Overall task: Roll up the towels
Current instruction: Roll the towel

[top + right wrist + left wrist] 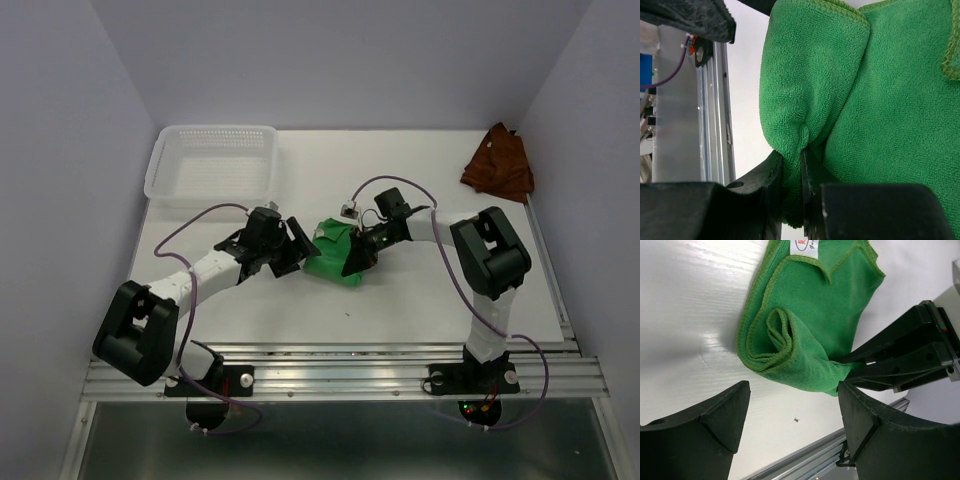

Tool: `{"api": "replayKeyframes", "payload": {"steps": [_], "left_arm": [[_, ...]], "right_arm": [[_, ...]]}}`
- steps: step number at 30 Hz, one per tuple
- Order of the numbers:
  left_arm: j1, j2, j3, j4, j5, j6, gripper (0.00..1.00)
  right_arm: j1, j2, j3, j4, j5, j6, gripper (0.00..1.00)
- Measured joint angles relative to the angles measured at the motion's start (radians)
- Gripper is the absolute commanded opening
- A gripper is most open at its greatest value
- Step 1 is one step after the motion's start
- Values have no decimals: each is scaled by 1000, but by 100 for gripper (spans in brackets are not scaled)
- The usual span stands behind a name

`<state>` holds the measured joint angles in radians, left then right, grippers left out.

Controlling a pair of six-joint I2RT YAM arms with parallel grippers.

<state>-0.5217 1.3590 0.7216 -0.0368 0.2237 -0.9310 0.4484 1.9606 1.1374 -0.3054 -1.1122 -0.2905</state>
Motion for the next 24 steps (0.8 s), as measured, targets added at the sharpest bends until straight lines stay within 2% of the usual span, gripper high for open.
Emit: {"api": "replayKeyframes", "payload": {"steps": [12,16,18,22,23,24], "left_arm": [[0,118,0,66,13,17,80],[0,144,1,85,11,20,76],[0,170,10,95,10,23,71],[0,229,39,109,8,27,48],[0,240,44,109,8,29,44],[0,251,50,113,7,26,40]], "right_arm": [[-33,46,0,77,-37,121,1],[-37,52,0,85,-51,132,3],[-37,54,-1,89,-56,131,9],[-37,54,-7,93,-55,123,30],[-37,54,-7,93,-55,119,30],[-37,53,-7,93,-53,112,37]]}}
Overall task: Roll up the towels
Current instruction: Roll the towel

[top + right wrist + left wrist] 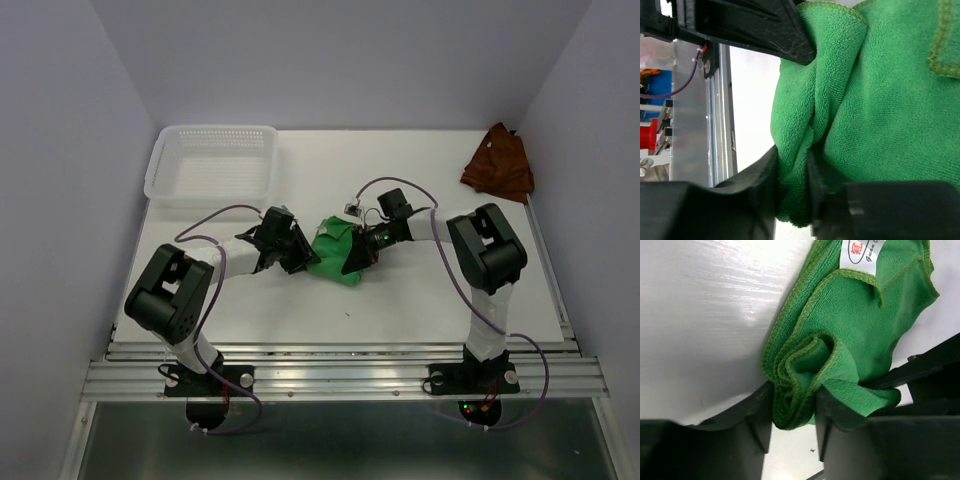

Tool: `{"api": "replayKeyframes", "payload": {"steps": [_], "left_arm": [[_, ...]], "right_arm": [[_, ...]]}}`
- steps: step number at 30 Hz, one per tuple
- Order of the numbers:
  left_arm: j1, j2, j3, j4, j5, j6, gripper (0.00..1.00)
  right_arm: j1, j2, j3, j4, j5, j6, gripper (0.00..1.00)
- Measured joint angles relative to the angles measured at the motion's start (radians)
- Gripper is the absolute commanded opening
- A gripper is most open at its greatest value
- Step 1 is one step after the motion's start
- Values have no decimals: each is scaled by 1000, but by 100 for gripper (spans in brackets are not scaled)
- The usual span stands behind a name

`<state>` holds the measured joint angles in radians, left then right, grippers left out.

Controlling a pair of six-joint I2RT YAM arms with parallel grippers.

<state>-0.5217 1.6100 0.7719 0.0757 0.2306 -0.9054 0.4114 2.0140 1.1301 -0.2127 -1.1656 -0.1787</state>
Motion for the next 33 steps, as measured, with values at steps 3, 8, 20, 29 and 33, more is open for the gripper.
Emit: {"api": "replayKeyframes", "payload": {"steps": [3,8,20,29,33], "left_arm": [[0,16,17,3,-5,-3,22],[-2,31,53,-15,-30,-11,9],[-23,29,93,-123,-54,-45,0],[-38,29,131,-210,-67,-43,0],[-40,29,148,-231,-66,-43,0]], "right_arm": [[0,-17,2,-23,16,-50,54],[0,-95,56,-126,84,-188,91],[13,-319,130,-144,197,-479,100],[68,-355,211,115,370,-264,100],[138,-474,98,199,517,-187,100]]}}
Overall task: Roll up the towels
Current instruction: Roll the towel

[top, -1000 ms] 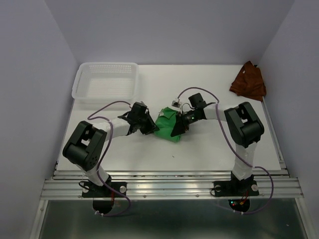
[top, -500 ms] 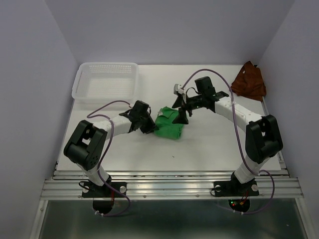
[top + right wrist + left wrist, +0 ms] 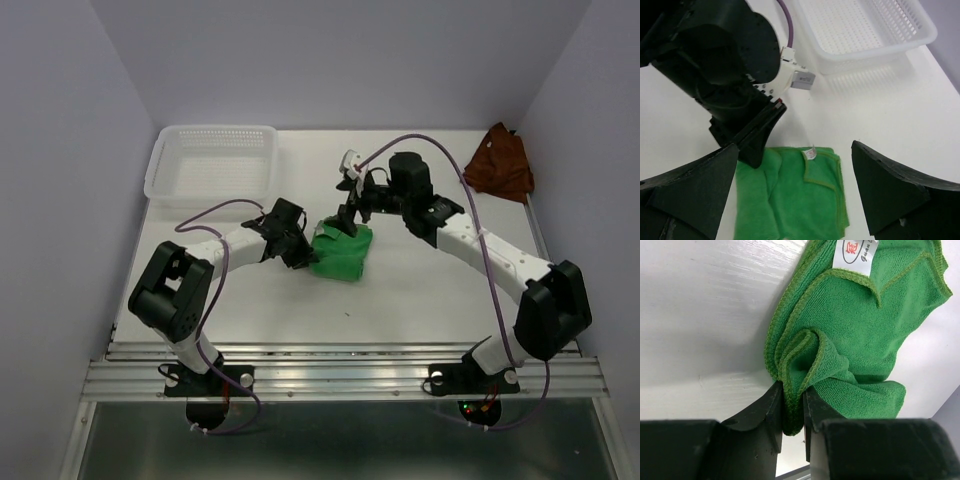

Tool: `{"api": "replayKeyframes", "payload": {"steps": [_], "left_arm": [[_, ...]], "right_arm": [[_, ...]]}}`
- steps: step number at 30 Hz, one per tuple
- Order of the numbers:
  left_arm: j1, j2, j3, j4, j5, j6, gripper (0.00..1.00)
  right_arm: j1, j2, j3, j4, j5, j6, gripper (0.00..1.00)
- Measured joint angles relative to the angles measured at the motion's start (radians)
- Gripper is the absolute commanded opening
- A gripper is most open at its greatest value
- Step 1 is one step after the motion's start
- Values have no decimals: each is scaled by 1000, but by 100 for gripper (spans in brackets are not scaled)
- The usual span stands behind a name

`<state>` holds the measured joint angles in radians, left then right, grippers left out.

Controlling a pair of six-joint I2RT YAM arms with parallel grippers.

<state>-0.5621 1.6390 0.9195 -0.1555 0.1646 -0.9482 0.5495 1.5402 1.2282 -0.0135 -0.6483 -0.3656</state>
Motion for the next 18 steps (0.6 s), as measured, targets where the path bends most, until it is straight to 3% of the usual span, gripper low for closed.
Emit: {"api": "replayKeyframes", "payload": {"steps": [6,18], "left_arm": [[0,13,60,-69,36,30,0],[6,36,73,-177,151,49,0]], "right_arm": [[143,-168,-170,-5,235,50,100],[343,-203,-358,-158,567,78,100]]}}
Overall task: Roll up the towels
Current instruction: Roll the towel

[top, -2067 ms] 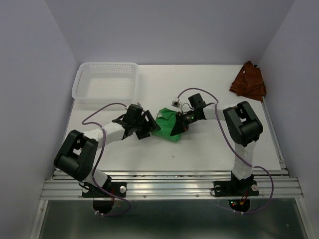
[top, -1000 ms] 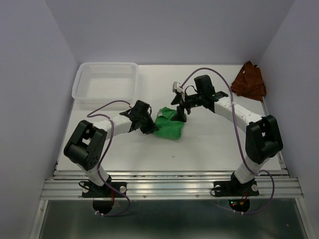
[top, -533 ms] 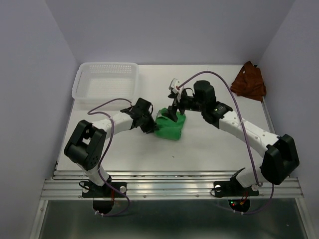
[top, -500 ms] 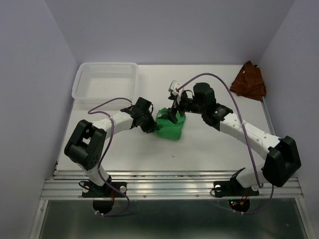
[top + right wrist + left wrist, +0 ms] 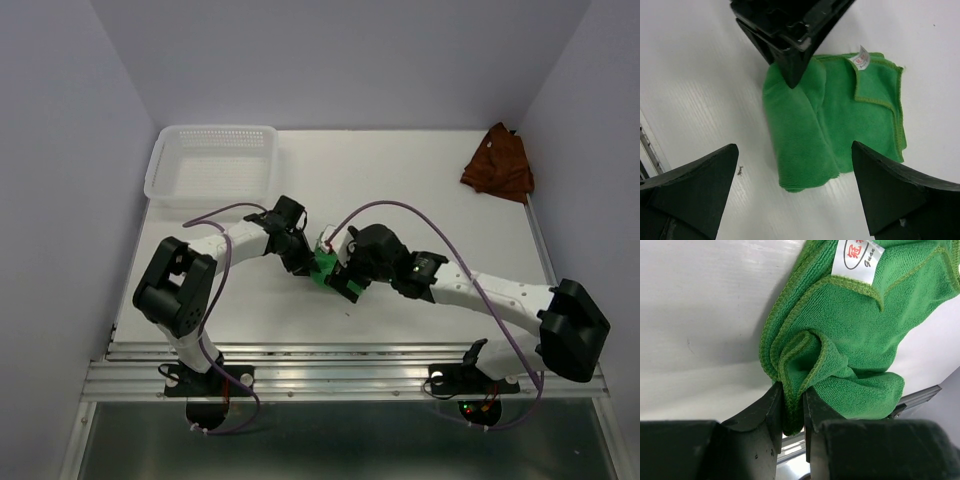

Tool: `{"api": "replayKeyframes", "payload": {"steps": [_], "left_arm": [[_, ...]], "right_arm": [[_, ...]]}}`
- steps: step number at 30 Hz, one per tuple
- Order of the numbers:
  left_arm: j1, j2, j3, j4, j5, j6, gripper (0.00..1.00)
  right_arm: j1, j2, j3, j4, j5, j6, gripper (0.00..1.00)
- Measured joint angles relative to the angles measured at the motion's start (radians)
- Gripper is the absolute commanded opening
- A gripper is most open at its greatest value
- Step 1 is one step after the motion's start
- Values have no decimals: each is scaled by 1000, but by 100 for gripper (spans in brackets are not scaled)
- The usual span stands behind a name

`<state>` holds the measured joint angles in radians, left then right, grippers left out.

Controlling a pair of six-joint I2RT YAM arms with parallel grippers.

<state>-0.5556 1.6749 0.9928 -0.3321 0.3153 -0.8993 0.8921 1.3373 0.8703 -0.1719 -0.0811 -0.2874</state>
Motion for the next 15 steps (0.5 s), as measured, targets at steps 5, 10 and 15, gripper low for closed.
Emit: {"api": "replayKeyframes", "payload": {"steps": [5,10,15], "left_arm": [[8,0,43,-72,-2,0,0],[10,24,95,-132,-6,0,0],[10,46,122,-176,-9,0,0]], "right_arm": [[114,55,0,0,105,-3,100],[171,99,-6,1,159,-9,99],[184,112,-24,27,223,-14,98]]}}
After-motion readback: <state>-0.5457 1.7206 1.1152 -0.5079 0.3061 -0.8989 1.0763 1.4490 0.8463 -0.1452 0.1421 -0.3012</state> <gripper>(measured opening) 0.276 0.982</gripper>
